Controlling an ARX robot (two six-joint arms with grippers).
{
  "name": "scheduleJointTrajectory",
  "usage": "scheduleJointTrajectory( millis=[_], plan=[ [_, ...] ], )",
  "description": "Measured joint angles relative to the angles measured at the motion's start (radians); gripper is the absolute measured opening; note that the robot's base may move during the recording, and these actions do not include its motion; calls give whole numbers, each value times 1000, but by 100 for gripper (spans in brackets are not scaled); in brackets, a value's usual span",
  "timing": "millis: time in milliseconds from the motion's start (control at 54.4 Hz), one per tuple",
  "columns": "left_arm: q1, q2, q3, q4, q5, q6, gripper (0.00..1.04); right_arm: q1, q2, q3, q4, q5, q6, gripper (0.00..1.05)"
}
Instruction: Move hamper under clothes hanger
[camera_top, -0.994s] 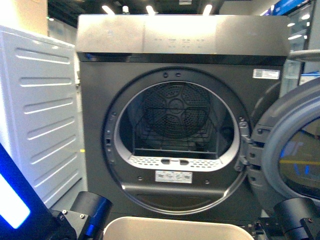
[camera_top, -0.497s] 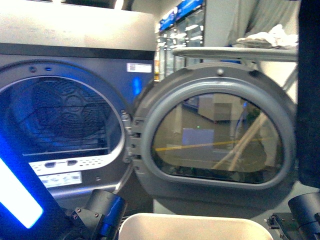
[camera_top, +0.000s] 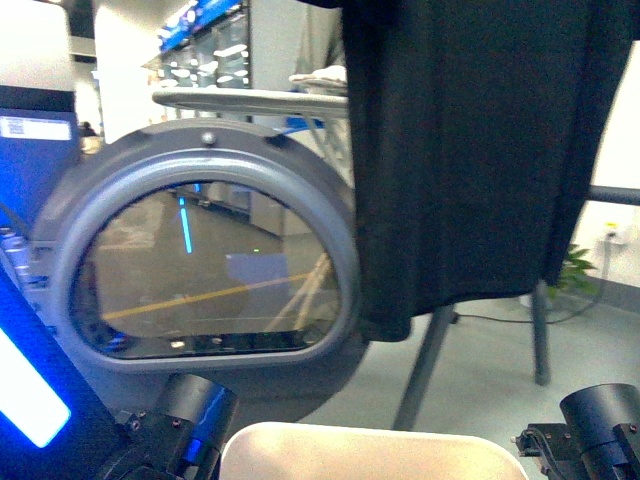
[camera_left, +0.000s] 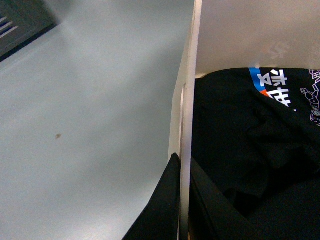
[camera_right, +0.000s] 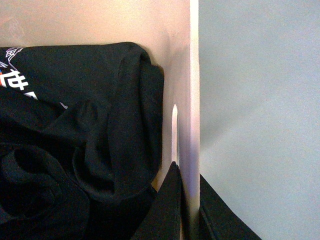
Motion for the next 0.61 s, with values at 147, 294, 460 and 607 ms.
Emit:
scheduleJointTrajectory(
  millis=[147,294,460,607],
  plan=[
    [-1,0,0,0,0,0,4,0,0,0,0,3,0,3],
    [-3,0,0,0,1,0,4,-3,0,0,0,3,0,3],
    [-3,0,0,0,2,0,4,-4,0,0,0,3,0,3],
    [-4,-1,0,0,3,0,4,-4,0,-1,0,4,0,3]
  ],
)
